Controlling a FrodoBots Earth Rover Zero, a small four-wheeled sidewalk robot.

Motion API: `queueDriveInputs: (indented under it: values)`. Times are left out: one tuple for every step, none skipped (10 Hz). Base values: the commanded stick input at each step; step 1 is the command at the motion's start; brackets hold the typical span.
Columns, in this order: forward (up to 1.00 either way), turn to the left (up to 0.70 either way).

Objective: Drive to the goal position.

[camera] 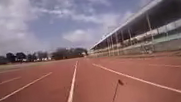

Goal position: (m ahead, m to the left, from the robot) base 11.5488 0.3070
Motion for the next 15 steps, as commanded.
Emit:
queueDriveInputs:
  values:
    - [0.7, 0.0]
    - [0.7, 0.0]
    - [0.7, 0.0]
    - [0.7, 0.0]
    - [0.7, 0.0]
    - [0.7, 0.0]
    - [0.7, 0.0]
    - [0.7, 0.0]
    - [0.7, 0.0]
    - [0.7, 0.0]
    - [0.7, 0.0]
    - [0.7, 0.0]
    - [0.7, 0.0]
    - [0.7, 0.0]
    - [0.7, 0.0]
